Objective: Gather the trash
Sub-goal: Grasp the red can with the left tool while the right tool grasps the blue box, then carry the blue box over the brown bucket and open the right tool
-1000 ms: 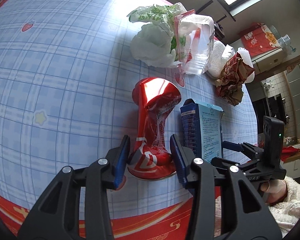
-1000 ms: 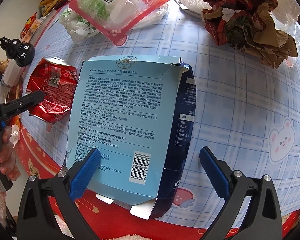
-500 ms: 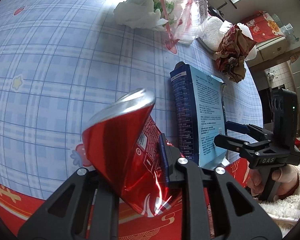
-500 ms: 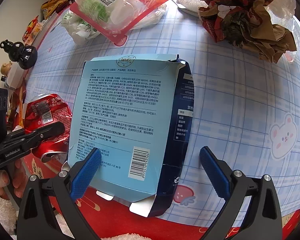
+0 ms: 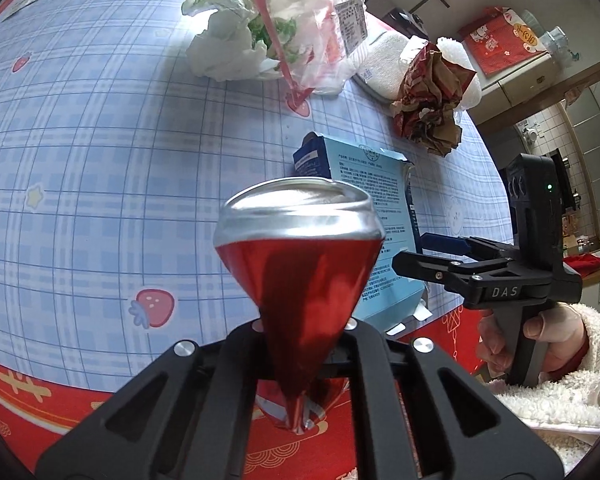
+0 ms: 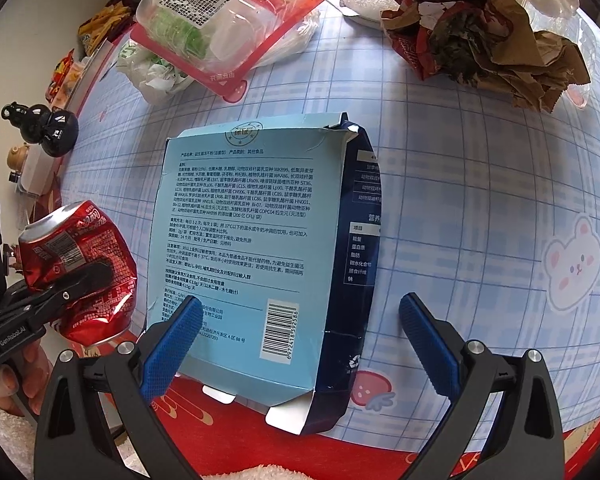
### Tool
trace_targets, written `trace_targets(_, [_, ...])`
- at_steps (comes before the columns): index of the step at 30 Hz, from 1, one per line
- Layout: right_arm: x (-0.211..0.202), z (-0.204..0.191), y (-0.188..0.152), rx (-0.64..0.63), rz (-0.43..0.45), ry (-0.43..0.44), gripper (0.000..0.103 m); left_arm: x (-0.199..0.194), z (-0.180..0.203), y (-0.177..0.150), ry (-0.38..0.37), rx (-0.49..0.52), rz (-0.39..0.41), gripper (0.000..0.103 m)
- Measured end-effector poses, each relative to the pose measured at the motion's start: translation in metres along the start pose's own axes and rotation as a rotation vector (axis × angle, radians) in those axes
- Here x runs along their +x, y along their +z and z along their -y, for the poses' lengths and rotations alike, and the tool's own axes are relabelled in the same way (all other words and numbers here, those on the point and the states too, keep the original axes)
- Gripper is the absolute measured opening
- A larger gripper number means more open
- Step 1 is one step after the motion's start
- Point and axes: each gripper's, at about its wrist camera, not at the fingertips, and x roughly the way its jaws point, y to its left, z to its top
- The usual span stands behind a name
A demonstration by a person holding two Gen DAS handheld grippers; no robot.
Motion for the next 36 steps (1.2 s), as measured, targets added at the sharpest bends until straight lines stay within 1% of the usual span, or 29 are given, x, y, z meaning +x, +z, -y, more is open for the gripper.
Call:
trace_targets(4, [-0.001, 0.001, -0.001, 0.002, 0.0, 0.0, 0.095, 0.012, 0.013, 0.0, -0.009, 0.031, -0.029, 0.007])
trace_targets(6, [-0.003, 0.002, -0.001, 0.01, 0.0, 0.023, 0.091, 0.016, 0.019, -0.001, -0.01, 0.044, -0.043, 0.007])
trace_targets(8, [-0.005, 0.007, -0.002, 0.03, -0.001, 0.037, 0.088, 0.021, 0.024, -0.002, 0.034, 0.071, -0.057, 0.007])
trace_targets(9, [-0.007, 0.009, -0.002, 0.047, -0.004, 0.04, 0.084, 0.023, 0.025, -0.002, 0.046, 0.077, -0.057, 0.007])
trace_targets(10, [-0.009, 0.012, -0.003, 0.062, -0.005, 0.053, 0.082, 0.023, 0.024, -0.002, 0.053, 0.073, -0.056, 0.007])
trace_targets(12, [-0.015, 0.016, -0.004, 0.091, -0.006, 0.082, 0.072, 0.023, 0.021, 0.0, 0.061, 0.056, -0.053, 0.007])
trace_targets(15, [-0.028, 0.02, -0.007, 0.112, 0.013, 0.147, 0.065, 0.021, 0.012, 0.001, 0.069, 0.034, -0.05, 0.008])
trace_targets(19, [-0.049, 0.019, -0.009, 0.107, 0.066, 0.225, 0.062, 0.022, 0.007, 0.001, 0.085, 0.03, -0.059, 0.008])
trace_targets(23, [-0.058, 0.016, -0.005, 0.088, 0.098, 0.235, 0.061, 0.024, 0.009, 0.002, 0.095, 0.033, -0.062, 0.008])
trace_targets(25, [-0.057, 0.018, -0.003, 0.101, 0.096, 0.268, 0.061, 0.025, 0.009, 0.003, 0.099, 0.033, -0.062, 0.008])
trace_targets(26, [-0.053, 0.019, -0.003, 0.109, 0.08, 0.303, 0.057, 0.026, 0.009, 0.004, 0.095, 0.031, -0.062, 0.008])
trace_targets(27, [-0.047, 0.017, -0.002, 0.116, 0.053, 0.335, 0.045, 0.028, 0.01, 0.004, 0.076, 0.026, -0.064, 0.007])
trace_targets(28, [-0.039, 0.013, -0.003, 0.115, 0.024, 0.346, 0.04, 0.031, 0.012, 0.005, 0.048, 0.018, -0.074, 0.007])
trace_targets(29, [-0.033, 0.007, -0.005, 0.101, 0.009, 0.329, 0.038, 0.034, 0.015, 0.004, 0.037, 0.018, -0.081, 0.007])
trace_targets(31, [-0.028, -0.005, -0.008, 0.058, 0.01, 0.3, 0.034, 0.038, 0.025, 0.002, 0.054, 0.057, -0.08, 0.007])
trace_targets(32, [-0.027, -0.01, -0.007, 0.039, 0.011, 0.282, 0.03, 0.04, 0.029, 0.002, 0.059, 0.066, -0.08, 0.007])
trace_targets(33, [-0.028, -0.013, -0.006, 0.025, 0.017, 0.257, 0.028, 0.041, 0.031, 0.002, 0.056, 0.063, -0.08, 0.007])
trace_targets(36, [-0.034, -0.011, -0.002, 0.028, 0.042, 0.216, 0.027, 0.042, 0.028, 0.004, 0.033, 0.027, -0.069, 0.007])
